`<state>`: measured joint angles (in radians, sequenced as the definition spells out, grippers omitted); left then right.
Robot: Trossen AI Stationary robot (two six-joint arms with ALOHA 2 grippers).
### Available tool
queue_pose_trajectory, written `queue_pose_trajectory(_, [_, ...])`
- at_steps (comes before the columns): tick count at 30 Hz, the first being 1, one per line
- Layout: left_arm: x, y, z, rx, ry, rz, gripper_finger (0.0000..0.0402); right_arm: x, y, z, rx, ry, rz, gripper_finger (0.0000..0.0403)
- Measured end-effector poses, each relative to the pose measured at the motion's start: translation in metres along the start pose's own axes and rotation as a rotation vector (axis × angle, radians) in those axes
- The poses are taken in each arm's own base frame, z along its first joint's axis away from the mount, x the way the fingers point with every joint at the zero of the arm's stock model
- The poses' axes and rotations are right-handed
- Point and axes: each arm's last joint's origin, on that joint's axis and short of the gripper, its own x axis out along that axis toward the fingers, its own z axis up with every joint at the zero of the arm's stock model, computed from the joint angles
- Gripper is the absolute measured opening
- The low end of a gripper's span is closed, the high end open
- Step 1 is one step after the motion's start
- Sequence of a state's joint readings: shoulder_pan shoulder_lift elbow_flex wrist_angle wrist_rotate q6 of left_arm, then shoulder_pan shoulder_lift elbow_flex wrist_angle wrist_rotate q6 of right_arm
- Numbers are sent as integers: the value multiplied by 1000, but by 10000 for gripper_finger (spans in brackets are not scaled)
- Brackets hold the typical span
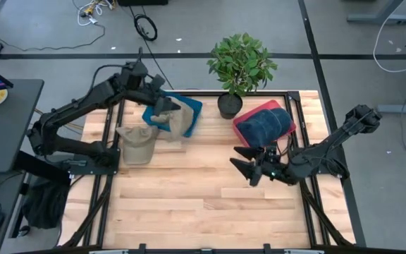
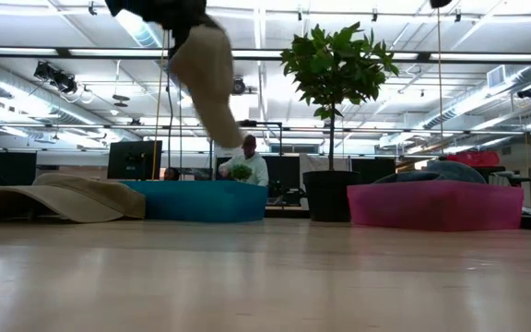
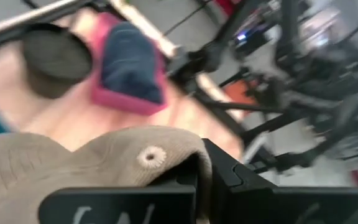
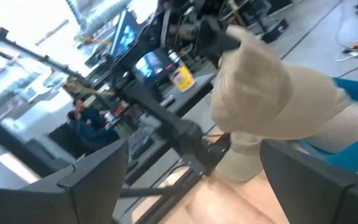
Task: Pick & Place hat
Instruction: Put the bottom brown cap into the blue bin
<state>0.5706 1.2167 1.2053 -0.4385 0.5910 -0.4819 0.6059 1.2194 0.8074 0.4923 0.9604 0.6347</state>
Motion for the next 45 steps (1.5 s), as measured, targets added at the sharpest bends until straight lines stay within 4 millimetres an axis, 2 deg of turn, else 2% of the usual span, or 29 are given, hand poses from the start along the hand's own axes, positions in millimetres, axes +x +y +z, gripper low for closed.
queue_pose_trajectory(5, [-12, 27, 2, 78, 27, 104, 5, 17, -13, 9, 69, -58, -67, 366])
queue_pose_trajectory(12, [-29, 56, 14, 171, -5, 101, 5, 38, -30, 23, 158, -125, -124, 366])
queue_pose_trajectory(17, [-33, 80, 18, 146, 11, 39, 5, 47, -39, 30, 209, -148, -134, 366])
queue_pose_trajectory(28, [-21, 124, 18, 113, 67, -165, 5, 55, -49, 38, 233, -191, -173, 366])
queue_pose_trajectory(35, [-14, 150, 16, 55, 87, -186, 5, 56, -50, 37, 245, -189, -182, 366])
queue_pose_trajectory(45, [0, 173, 9, -4, 122, -181, 5, 56, -52, 36, 237, -169, -182, 366])
